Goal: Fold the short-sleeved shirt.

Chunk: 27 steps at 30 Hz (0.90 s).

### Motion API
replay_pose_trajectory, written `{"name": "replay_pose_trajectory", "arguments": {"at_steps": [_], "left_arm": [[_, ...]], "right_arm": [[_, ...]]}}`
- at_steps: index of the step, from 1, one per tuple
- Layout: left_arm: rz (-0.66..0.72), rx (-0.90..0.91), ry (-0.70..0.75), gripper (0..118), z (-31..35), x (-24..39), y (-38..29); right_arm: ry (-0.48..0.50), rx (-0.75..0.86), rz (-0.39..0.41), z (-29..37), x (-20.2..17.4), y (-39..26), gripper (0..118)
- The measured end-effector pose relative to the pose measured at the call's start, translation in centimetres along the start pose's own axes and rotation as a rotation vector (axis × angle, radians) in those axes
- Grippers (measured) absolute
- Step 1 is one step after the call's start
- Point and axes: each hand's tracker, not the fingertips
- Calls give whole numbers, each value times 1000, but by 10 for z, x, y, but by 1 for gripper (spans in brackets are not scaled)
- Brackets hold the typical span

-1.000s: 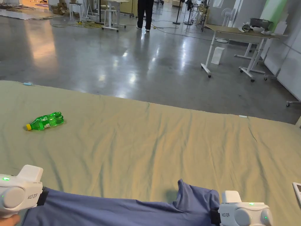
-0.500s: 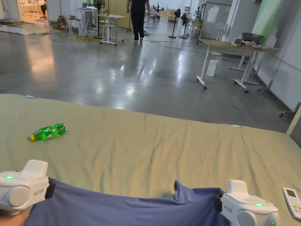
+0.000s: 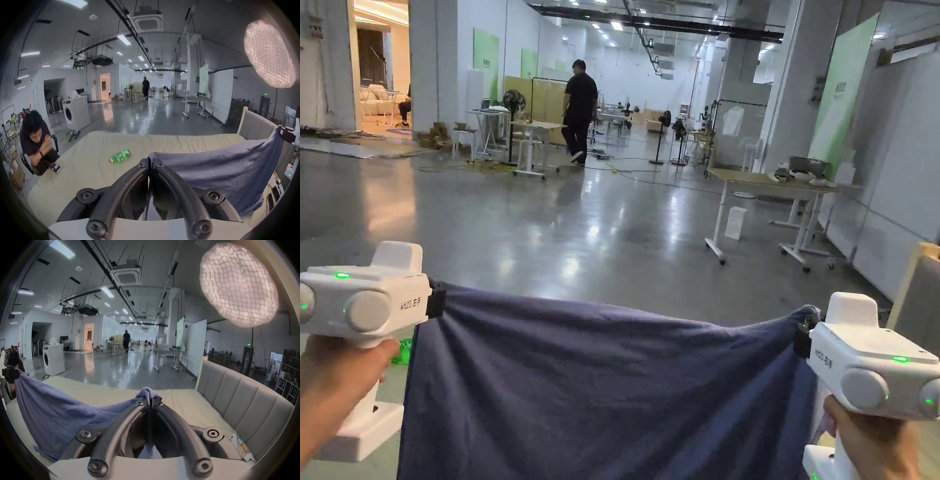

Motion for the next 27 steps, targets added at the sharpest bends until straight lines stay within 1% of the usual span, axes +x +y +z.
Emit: {"name": "replay_pose_trajectory", "arguments": {"at_steps": [4, 5, 6, 7, 12, 14, 22, 27], "left_arm": [[2, 74, -1, 4, 20, -1, 52], [0, 85, -1, 4, 24, 0, 63], [-4, 96, 1, 4, 28, 0, 73], [-8, 116, 8, 4, 31, 1, 84], [-13, 153, 10, 4, 36, 8, 130], [19, 170, 8, 4, 37, 8, 144], [2, 183, 21, 4, 17, 18, 173], [-35, 191, 26, 4, 5, 29, 182]], "right_arm": [[-31, 75, 2, 16, 10, 53, 4], [-42, 111, 25, 18, 10, 65, 4], [-45, 125, 32, 12, 14, 74, 4], [-40, 115, 7, 12, 15, 82, 4], [-68, 165, -13, 13, 18, 127, 4], [-77, 177, -26, 9, 20, 137, 4], [-91, 200, -12, -9, 20, 164, 4], [-94, 217, 1, -21, 18, 182, 4]]}}
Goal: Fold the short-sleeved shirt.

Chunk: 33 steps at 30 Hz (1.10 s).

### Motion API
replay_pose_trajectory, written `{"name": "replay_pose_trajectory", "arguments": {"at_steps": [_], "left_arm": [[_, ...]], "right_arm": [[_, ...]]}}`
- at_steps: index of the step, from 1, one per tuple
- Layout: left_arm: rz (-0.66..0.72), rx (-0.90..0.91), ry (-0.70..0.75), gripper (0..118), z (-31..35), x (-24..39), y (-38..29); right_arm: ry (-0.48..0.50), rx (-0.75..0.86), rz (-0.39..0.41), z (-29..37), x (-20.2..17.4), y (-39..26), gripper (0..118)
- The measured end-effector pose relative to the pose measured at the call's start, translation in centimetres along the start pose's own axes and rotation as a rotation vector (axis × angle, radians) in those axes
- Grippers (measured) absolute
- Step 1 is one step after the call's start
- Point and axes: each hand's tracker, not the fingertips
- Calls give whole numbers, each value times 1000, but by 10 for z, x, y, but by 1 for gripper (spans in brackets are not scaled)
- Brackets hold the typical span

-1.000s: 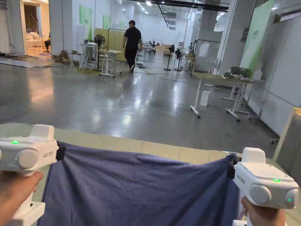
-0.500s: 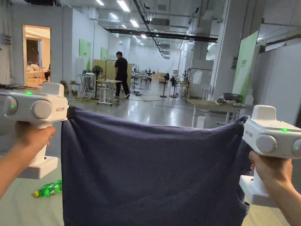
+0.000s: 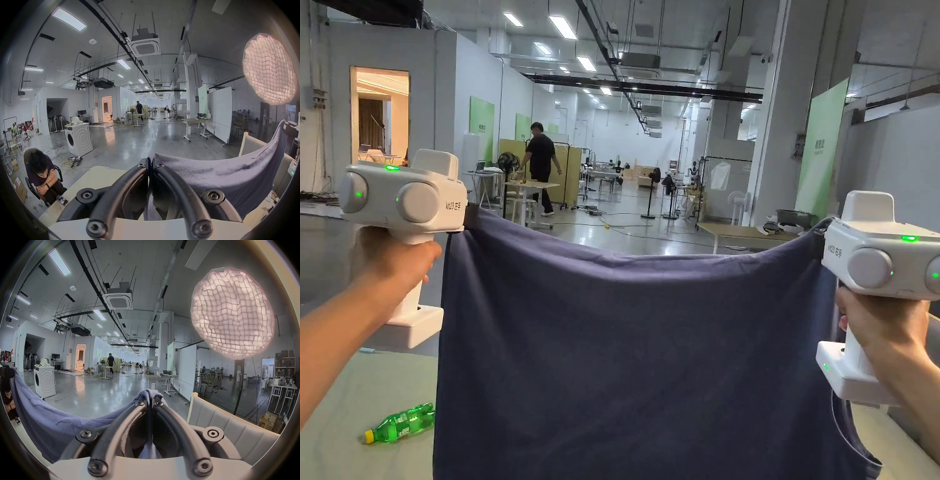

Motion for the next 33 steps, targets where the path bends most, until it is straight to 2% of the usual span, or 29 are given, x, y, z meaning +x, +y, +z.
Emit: {"name": "replay_pose_trajectory", "arguments": {"at_steps": [9, 18, 29, 33], "left_arm": [[-16, 16, 7, 4, -11, 6, 8], [-15, -14, 14, 4, -9, -14, -20], [11, -39, -48, 4, 31, -24, -102], [-39, -49, -63, 4, 62, -25, -136]], "right_arm": [[5, 47, 63, -12, -14, 21, 4], [0, 15, 83, -4, -2, -6, 4], [59, -34, 109, 78, 7, -93, 4], [78, -43, 119, 115, 13, -127, 4]]}}
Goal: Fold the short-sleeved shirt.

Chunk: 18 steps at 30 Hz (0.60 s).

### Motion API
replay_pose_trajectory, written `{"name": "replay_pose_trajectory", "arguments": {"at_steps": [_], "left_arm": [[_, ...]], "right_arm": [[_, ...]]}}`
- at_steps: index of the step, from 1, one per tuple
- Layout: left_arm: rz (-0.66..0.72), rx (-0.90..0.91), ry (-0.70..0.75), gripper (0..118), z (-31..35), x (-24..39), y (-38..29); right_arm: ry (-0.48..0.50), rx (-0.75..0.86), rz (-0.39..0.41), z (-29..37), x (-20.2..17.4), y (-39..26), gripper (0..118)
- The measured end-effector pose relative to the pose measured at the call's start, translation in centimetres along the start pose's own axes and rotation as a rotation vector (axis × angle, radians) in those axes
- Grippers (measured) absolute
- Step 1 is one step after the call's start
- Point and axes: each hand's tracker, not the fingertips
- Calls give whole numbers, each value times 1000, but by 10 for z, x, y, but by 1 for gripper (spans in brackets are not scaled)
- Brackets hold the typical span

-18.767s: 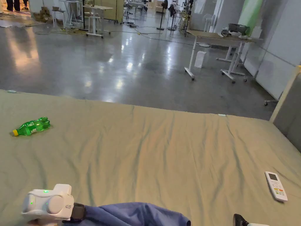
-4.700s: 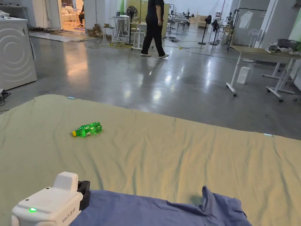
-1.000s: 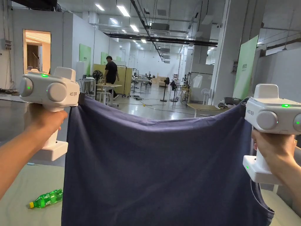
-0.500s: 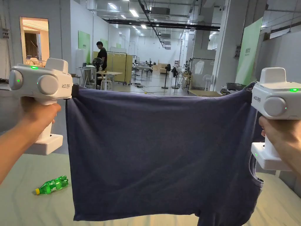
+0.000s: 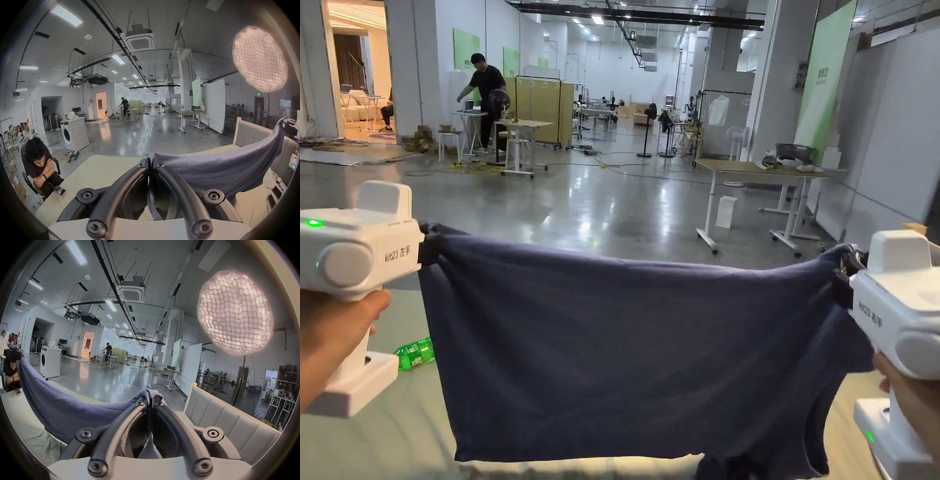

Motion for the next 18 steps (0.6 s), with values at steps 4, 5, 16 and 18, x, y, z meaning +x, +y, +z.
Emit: {"name": "replay_pose_trajectory", "arguments": {"at_steps": [4, 5, 16, 18], "left_arm": [[14, -12, -11, 4, 34, 0, -39], [14, -19, -14, 4, 42, 1, -48], [40, -136, 22, 4, 131, 13, -164], [85, -164, 23, 4, 145, 13, -180]], "right_arm": [[15, -26, -2, 47, -5, -32, 4], [15, -34, -9, 55, -6, -38, 4], [76, -202, -37, 171, -25, -123, 4], [78, -238, -30, 187, -28, -137, 4]]}}
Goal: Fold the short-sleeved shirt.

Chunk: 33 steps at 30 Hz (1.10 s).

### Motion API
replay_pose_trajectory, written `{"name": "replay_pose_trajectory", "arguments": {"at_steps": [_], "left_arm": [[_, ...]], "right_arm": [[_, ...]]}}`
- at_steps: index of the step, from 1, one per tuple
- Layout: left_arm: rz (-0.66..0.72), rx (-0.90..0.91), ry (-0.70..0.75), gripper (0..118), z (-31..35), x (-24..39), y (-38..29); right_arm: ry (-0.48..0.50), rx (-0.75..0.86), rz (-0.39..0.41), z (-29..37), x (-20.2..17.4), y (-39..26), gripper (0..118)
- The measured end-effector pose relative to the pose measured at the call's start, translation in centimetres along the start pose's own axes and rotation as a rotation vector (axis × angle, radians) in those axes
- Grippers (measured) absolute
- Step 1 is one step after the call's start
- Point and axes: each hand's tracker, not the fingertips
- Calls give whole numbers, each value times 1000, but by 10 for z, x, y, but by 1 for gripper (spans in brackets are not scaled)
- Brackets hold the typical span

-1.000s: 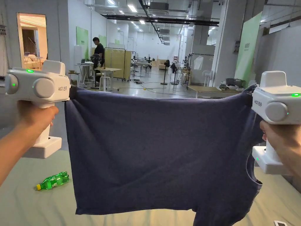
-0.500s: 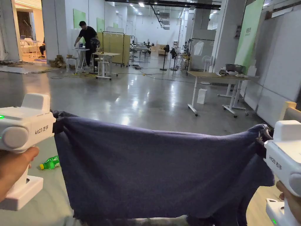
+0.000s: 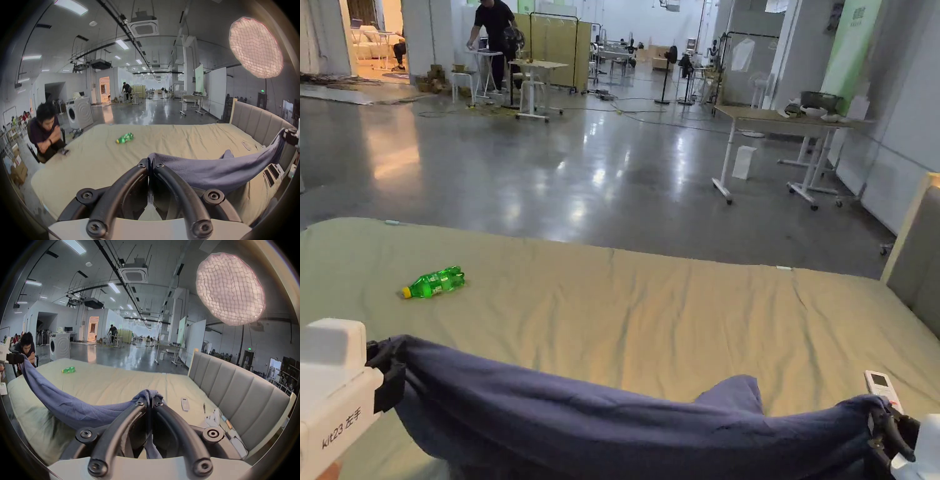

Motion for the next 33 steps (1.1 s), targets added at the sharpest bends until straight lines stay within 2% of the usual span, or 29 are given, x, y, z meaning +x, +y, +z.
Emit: {"name": "replay_pose_trajectory", "arguments": {"at_steps": [6, 14, 17, 19, 20, 26, 33], "left_arm": [[1, -67, 28, 4, 31, -2, -51], [-25, -228, -1, 4, 45, -14, -111], [-24, -322, -27, 4, 36, -19, -131], [-16, -371, -56, 4, 27, -22, -144], [-13, -407, -64, 4, 22, -24, -148], [-39, -599, -79, 4, 1, -28, -178], [-67, -787, -94, 5, -12, -27, -214]], "right_arm": [[7, -90, -48, 37, -11, -42, 4], [26, -262, -21, 61, -16, -90, 4], [42, -328, 5, 59, -20, -105, 4], [66, -438, 21, 54, -24, -119, 4], [66, -424, 47, 48, -22, -132, 4], [85, -571, 110, 33, -26, -150, 5], [111, -753, 150, 11, -29, -196, 5]]}}
